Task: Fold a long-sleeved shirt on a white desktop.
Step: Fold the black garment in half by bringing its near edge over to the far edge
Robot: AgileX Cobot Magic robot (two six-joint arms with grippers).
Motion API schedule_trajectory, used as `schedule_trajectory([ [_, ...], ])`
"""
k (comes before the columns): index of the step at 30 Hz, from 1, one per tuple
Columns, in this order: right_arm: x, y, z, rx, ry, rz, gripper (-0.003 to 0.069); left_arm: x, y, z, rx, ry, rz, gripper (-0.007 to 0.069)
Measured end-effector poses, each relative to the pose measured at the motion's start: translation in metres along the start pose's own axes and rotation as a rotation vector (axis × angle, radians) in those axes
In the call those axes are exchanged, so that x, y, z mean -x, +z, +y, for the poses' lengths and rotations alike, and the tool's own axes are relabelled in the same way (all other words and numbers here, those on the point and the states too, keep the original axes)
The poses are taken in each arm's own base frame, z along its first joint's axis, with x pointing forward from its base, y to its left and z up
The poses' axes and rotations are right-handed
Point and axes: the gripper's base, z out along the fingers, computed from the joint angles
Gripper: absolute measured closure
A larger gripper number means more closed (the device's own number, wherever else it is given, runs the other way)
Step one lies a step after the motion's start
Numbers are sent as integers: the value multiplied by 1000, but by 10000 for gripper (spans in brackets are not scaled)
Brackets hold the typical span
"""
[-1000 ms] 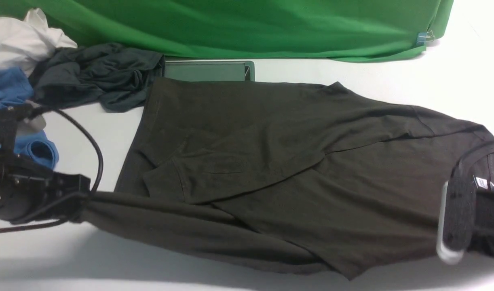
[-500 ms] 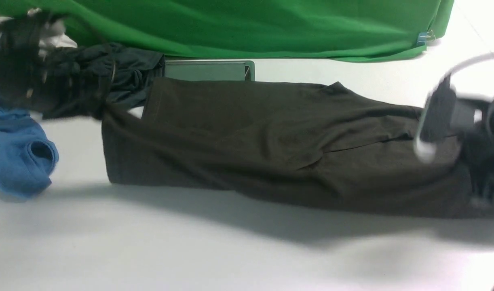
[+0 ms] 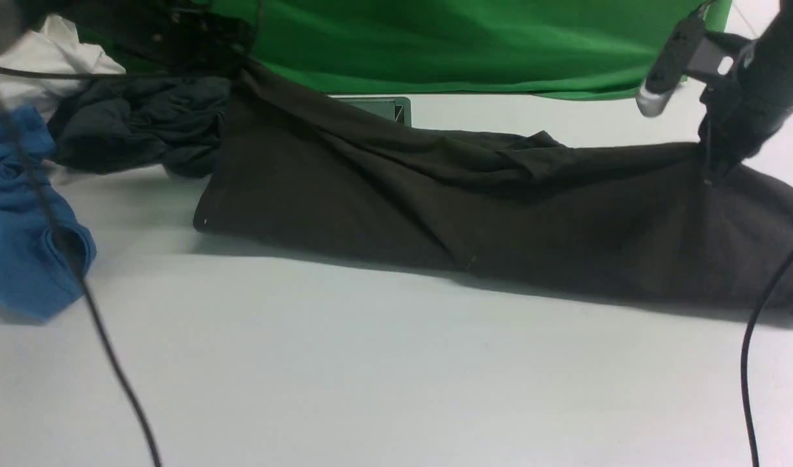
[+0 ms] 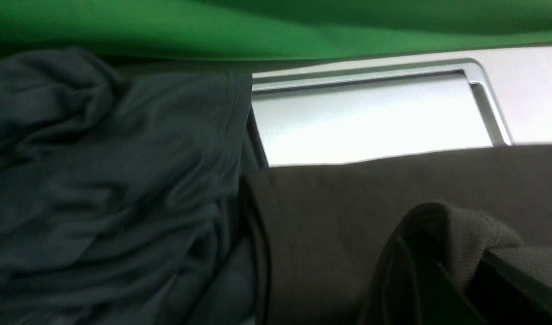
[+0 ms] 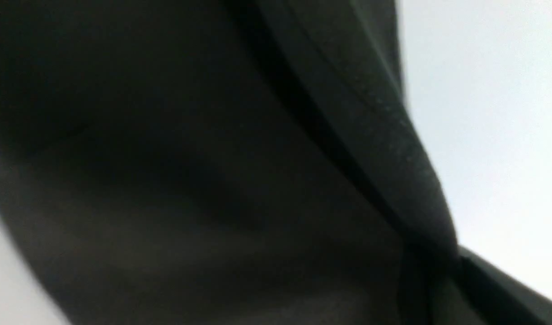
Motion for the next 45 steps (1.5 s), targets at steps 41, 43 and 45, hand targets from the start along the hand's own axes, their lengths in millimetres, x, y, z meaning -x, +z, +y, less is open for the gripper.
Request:
schedule_trajectory([
  [41, 98, 85, 73, 209, 252, -396, 634, 11, -55, -5, -47, 54, 203, 606],
  [43, 104, 95, 51, 104, 430, -495, 634, 11, -55, -5, -48, 55, 202, 606],
  [45, 105, 93, 39, 64, 520, -546, 634, 11, -55, -5, -48, 55, 202, 606],
])
